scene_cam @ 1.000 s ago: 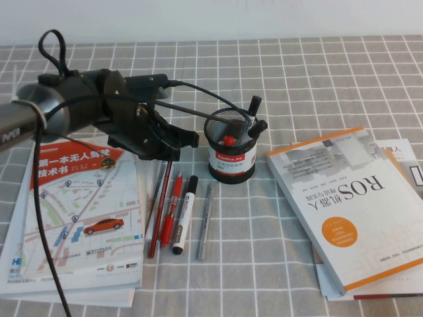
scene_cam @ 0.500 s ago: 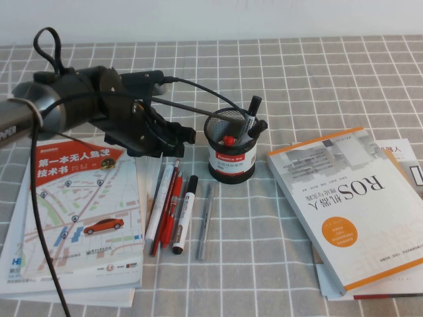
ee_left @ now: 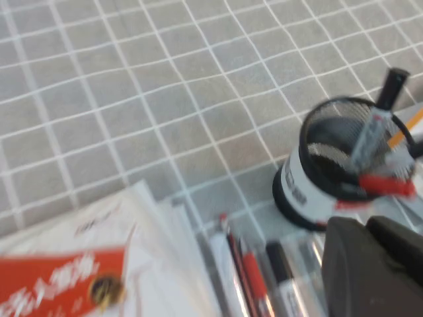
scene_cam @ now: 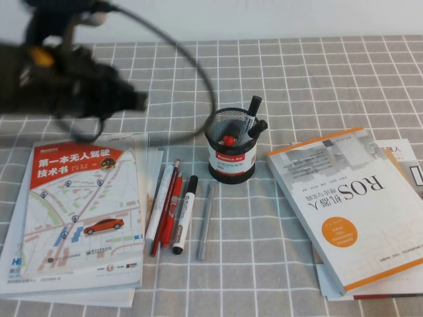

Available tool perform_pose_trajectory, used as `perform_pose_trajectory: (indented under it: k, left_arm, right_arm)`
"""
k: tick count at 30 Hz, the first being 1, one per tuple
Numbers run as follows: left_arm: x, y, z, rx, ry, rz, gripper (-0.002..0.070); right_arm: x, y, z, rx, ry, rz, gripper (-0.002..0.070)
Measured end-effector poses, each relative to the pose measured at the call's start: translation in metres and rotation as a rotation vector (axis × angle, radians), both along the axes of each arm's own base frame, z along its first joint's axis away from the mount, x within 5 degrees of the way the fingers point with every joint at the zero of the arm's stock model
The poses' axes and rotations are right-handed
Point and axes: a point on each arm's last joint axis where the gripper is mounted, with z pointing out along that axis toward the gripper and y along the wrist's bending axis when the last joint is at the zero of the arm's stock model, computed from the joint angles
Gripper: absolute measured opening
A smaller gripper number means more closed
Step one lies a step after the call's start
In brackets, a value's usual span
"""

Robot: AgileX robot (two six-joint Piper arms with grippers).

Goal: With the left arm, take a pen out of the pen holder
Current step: 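Take a marker out of the pen holder and lay it on the table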

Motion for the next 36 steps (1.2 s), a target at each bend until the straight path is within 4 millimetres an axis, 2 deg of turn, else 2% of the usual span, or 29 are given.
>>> perform_pose_trajectory:
  k: [2, 8, 12, 15, 19, 23, 33, 36]
  left_arm:
    - [-0.029, 0.013, 0.003, -0.024, -0.041, 0.019, 0.0004]
    - [-0.102, 0.046, -0.01, -0.072, -0.173, 0.055, 0.0003]
    - [-0.134, 0.061, -0.022, -0.063, -0.216, 0.064, 0.0003]
    - [-0.151, 0.068, -0.031, -0.069, -0.207, 0.067, 0.0003]
    - [-0.162, 0.07, -0.043, -0.076, -0.148, 0.061, 0.0001]
    - [-0.165, 0.072, -0.053, -0.02, -0.094, 0.051, 0.0001]
    - [-0.162, 0.084, -0.056, 0.193, -0.162, 0.046, 0.0001]
    - [-0.162, 0.087, -0.069, 0.249, -0.156, 0.042, 0.0]
  right_arm:
    - [0.0, 0.0, 0.0, 0.0, 0.0, 0.0, -0.0013]
    - [0.0, 0.0, 0.0, 0.0, 0.0, 0.0, -0.0013]
    - [0.0, 0.0, 0.0, 0.0, 0.0, 0.0, -0.0013]
    - [0.0, 0.0, 0.0, 0.0, 0.0, 0.0, -0.0013]
    - [0.0, 0.0, 0.0, 0.0, 0.0, 0.0, -0.0013]
    - [0.0, 0.0, 0.0, 0.0, 0.0, 0.0, -0.0013]
    - [0.0, 0.0, 0.0, 0.0, 0.0, 0.0, -0.0013]
    - [0.0, 0.0, 0.0, 0.0, 0.0, 0.0, -0.0013]
